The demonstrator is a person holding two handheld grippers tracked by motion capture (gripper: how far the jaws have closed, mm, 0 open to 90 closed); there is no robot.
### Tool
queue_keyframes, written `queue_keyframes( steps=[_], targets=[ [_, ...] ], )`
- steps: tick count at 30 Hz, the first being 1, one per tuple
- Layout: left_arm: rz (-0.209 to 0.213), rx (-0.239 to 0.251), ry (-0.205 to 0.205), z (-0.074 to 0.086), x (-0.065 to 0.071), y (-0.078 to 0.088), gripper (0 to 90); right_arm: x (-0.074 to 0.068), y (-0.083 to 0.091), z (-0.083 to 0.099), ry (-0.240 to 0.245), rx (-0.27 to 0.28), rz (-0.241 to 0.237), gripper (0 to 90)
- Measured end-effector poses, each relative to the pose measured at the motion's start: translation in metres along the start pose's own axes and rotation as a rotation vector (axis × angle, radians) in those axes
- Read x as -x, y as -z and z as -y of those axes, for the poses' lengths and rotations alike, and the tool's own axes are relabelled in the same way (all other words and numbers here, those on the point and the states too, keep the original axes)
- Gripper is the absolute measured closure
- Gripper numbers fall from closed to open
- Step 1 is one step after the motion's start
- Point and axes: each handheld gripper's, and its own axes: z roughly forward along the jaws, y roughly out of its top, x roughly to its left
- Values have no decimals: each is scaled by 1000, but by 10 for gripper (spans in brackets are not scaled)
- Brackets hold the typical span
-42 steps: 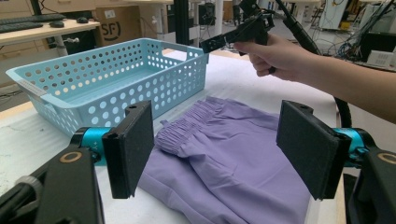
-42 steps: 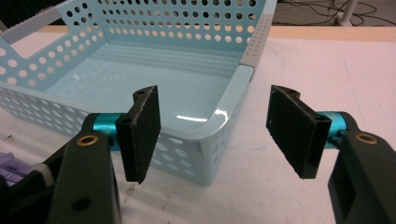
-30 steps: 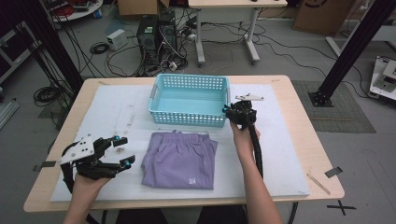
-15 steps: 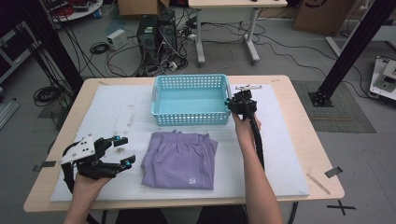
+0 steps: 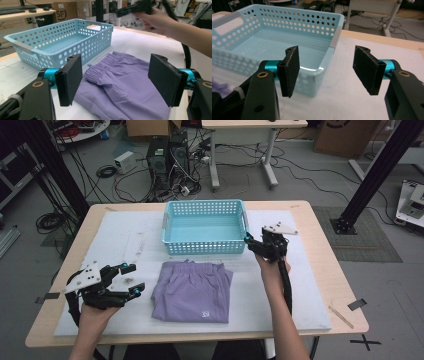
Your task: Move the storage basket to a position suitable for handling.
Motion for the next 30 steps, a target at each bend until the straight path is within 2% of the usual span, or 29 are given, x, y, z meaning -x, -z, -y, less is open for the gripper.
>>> queue_keyframes(
  steps=[1,2,3,4,5,6,7,9,15,18,19,21,30],
  targets=[
    [-5,5,2,0,0,-1,276,-2,22,8,-3,36,-8,375],
    [-5,4,-1,-1,0,-1,276,-2,22,8,-3,36,-8,375],
    [-8,7,2,-2,1,-3,276,-3,38,15,-4,65,-19,362],
    [-8,7,2,-2,1,-3,276,-3,38,15,-4,65,-19,362],
    [-10,7,-2,-3,1,-3,277,-5,55,25,-2,100,-23,353],
    [-13,11,-2,-3,1,-4,277,-5,55,25,-2,100,-23,353],
    [-16,18,1,-5,2,-5,277,-6,66,34,12,113,-24,352],
    [-19,34,2,-7,2,-6,277,-7,73,40,12,114,-24,348],
    [-27,44,6,-7,2,-5,277,-7,88,51,4,140,-22,333],
    [-40,39,14,-7,2,-5,276,-7,93,53,26,132,-3,329],
    [-58,31,13,-7,4,-5,276,-6,96,53,29,140,18,324],
    [-73,22,14,-6,5,-6,273,-4,98,53,14,142,19,316],
    [-105,22,29,-5,9,-7,272,-4,98,54,13,140,21,306]
  ],
)
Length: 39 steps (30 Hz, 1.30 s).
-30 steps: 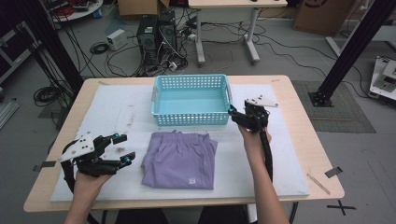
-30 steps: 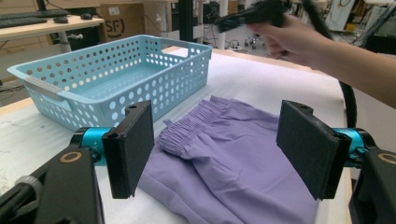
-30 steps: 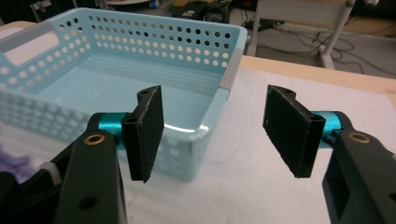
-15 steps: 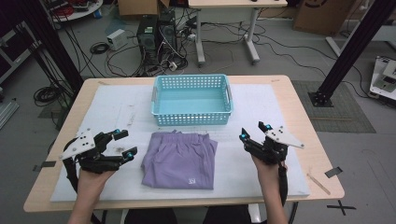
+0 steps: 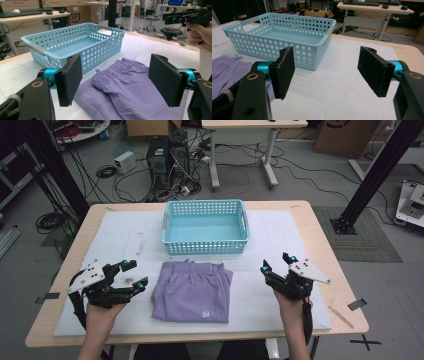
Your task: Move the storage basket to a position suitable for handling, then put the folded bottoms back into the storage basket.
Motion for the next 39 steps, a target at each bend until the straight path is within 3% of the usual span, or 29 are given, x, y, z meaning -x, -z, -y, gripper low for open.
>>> queue_keyframes(
  steps=[12,19,27,36,39],
  targets=[
    [8,5,-1,1,5,2,272,-6,-2,-1,8,-6,-10,301],
    [12,0,-4,2,5,0,272,-1,1,1,-7,-1,-1,301],
    [34,-13,6,6,3,-3,272,1,-4,6,-10,-7,-23,301],
    [-7,-42,5,15,3,-1,272,-5,-7,10,1,-20,-48,298],
    [13,-77,111,19,-1,-2,272,-12,-7,14,4,-24,-65,278]
  ],
)
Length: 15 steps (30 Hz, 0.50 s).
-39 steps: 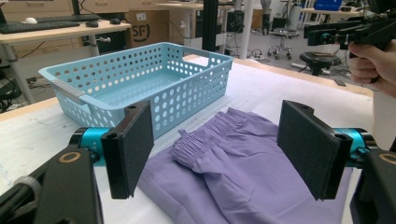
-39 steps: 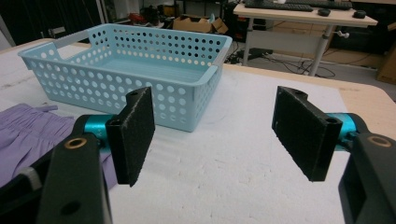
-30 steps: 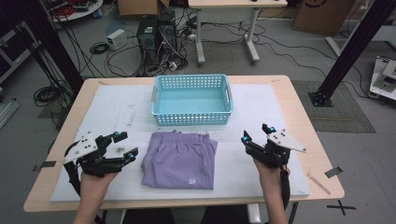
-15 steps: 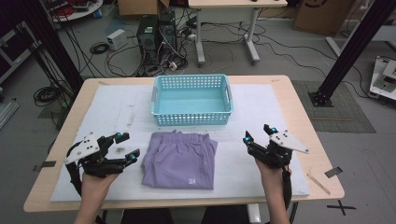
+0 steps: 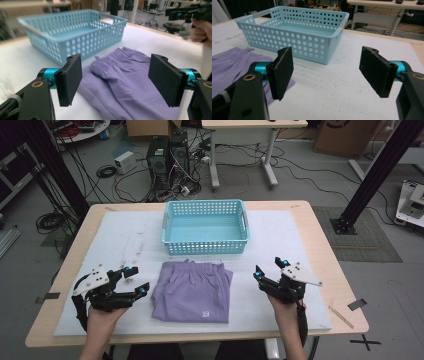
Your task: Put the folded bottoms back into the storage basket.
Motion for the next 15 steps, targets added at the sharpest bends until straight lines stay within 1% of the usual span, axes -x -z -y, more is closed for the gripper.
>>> queue_keyframes(
  steps=[2,3,5,7,8,9,10,11,12,13,14,15],
  targets=[
    [6,-2,7,1,-1,0,272,-5,1,3,15,5,-3,276],
    [10,-4,12,2,-2,-1,272,-5,1,3,15,5,-3,276],
    [10,-31,14,4,-3,-3,272,-12,0,8,31,-6,-25,275],
    [11,-57,23,6,-4,-6,272,-15,0,9,33,-10,-33,275],
    [16,-78,31,7,-4,-9,272,-17,0,11,48,-13,-36,275],
    [22,-86,37,7,-4,-10,272,-21,-1,13,63,-28,-43,275],
    [34,-103,45,9,-5,-13,272,-22,-2,14,65,-31,-48,276],
    [38,-113,57,9,-4,-15,272,-26,-4,17,36,-65,-95,282],
    [34,-146,79,11,-4,-19,272,-28,-6,18,20,-84,-116,283],
    [34,-146,79,11,-4,-19,272,-28,-6,18,20,-84,-116,283],
    [28,-158,97,13,-4,-21,272,-30,-7,19,6,-102,-129,284],
    [20,-163,125,14,-4,-24,272,-33,-9,20,-6,-127,-143,284]
  ],
)
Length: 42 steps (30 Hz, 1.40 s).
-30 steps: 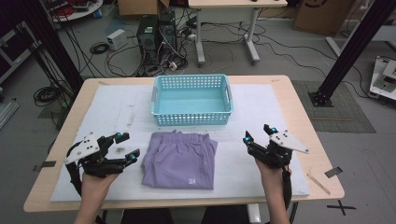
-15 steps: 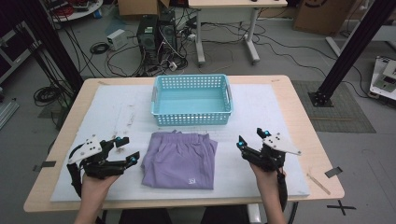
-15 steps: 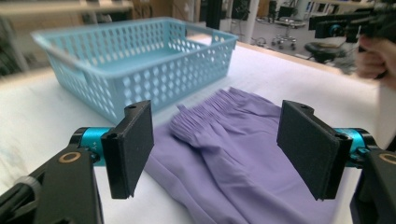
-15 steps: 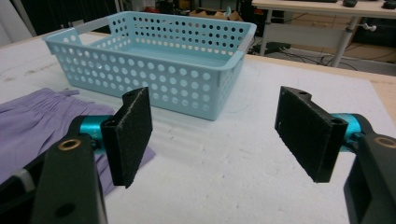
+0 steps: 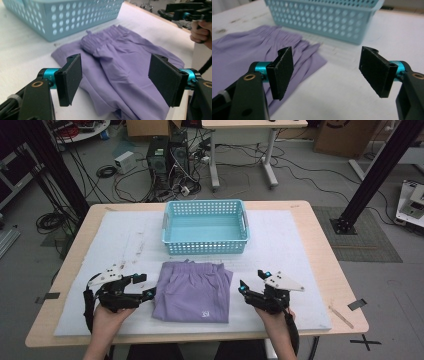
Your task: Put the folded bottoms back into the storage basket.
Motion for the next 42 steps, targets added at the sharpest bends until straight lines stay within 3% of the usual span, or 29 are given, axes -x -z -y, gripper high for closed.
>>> queue_keyframes(
  steps=[1,5,7,10,19,23,24,25,26,29,33,42],
  targets=[
    [-3,-5,30,2,0,-4,272,-5,-5,2,-11,-31,-24,283],
    [2,-39,71,4,0,-14,272,-13,-16,5,-37,-95,-75,274],
    [-38,-57,85,6,0,-21,272,-22,-27,9,-68,-156,-105,270],
    [-65,-72,96,7,0,-26,271,-29,-35,10,-102,-181,-95,270],
    [-67,-131,135,11,-5,-37,272,-37,-57,9,-151,-311,-104,274],
    [-54,-170,176,14,-9,-40,272,-28,-58,8,-179,-336,-144,317],
    [-29,-161,204,14,-10,-39,272,-25,-58,8,-194,-338,-160,331],
    [-29,-161,204,14,-10,-39,272,-25,-58,8,-194,-338,-160,331],
    [3,-152,235,14,-11,-39,272,-23,-58,7,-203,-344,-182,348],
    [5,-188,238,14,-9,-45,272,-29,-61,5,-191,-357,-193,348],
    [10,-187,255,13,-8,-48,272,-33,-65,4,-187,-362,-200,370],
    [15,-180,270,11,-3,-58,316,-40,-71,1,-159,-363,-172,528]
  ],
)
